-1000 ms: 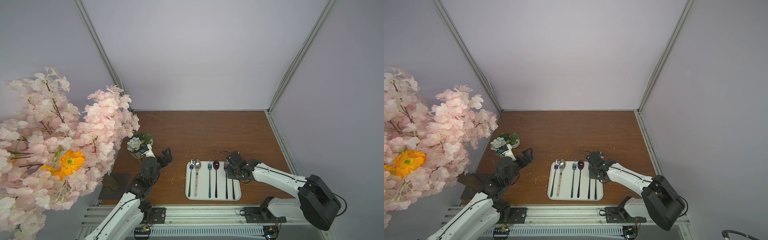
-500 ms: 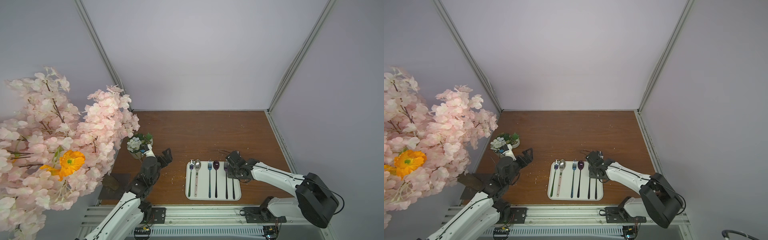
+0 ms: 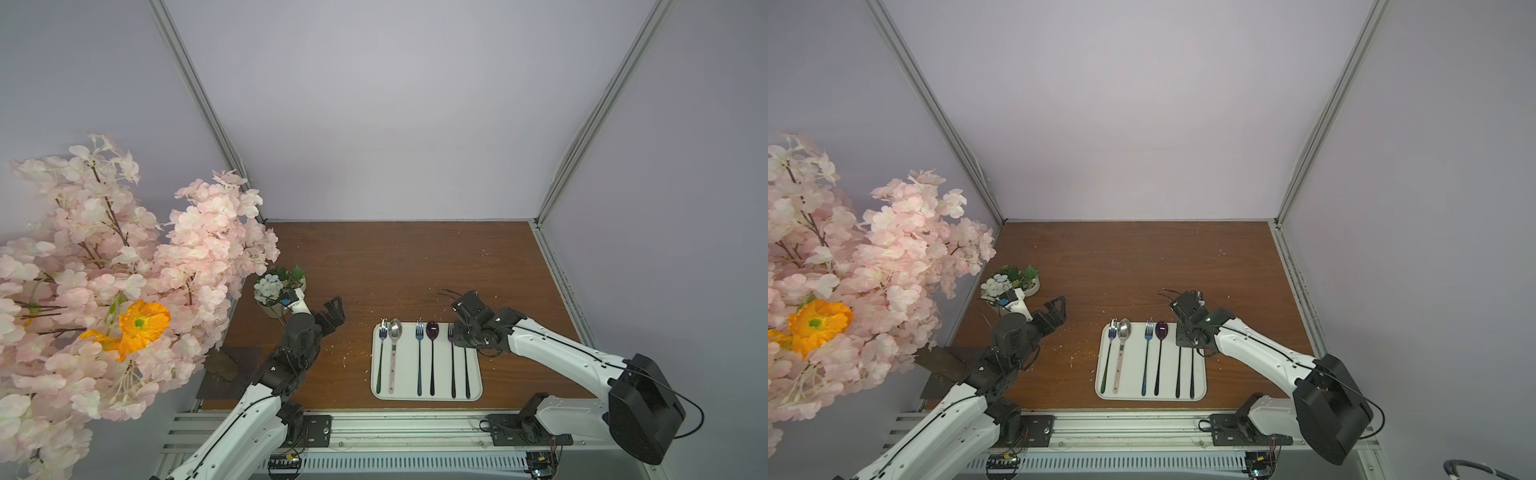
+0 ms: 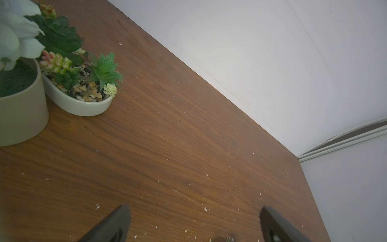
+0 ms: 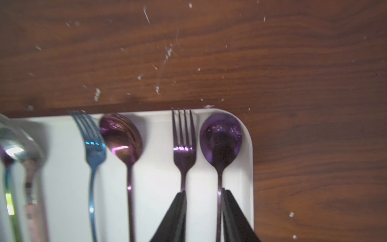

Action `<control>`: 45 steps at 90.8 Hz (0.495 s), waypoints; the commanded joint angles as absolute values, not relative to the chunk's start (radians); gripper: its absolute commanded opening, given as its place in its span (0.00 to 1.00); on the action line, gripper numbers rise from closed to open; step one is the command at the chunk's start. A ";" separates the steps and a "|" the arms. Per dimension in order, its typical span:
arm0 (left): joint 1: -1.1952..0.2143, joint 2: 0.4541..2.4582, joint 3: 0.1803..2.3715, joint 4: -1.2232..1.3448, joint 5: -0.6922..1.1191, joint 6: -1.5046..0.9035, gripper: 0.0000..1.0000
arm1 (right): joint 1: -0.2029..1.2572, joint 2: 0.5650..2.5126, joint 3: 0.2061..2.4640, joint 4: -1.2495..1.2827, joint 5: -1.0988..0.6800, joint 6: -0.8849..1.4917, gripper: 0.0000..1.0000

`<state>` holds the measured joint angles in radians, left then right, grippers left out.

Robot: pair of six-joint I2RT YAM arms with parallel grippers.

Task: Set the spoon and fork side by side
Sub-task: Place the spoon on the tray.

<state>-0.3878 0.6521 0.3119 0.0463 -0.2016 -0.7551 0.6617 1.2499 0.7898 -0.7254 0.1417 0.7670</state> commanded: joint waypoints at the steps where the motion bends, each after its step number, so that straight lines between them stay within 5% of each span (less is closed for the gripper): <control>1: -0.379 0.653 0.311 0.058 -0.194 -0.755 0.99 | 0.667 1.238 0.819 -0.727 0.095 0.732 0.43; 45: -0.379 0.629 0.313 0.017 -0.223 -0.750 0.98 | 0.651 1.342 0.690 -0.514 -0.033 0.707 0.51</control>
<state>-0.3878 0.6426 0.3119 0.0330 -0.2062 -0.7555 0.6582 1.3422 0.7052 -0.5598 -0.0242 0.7166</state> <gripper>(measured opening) 0.986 0.512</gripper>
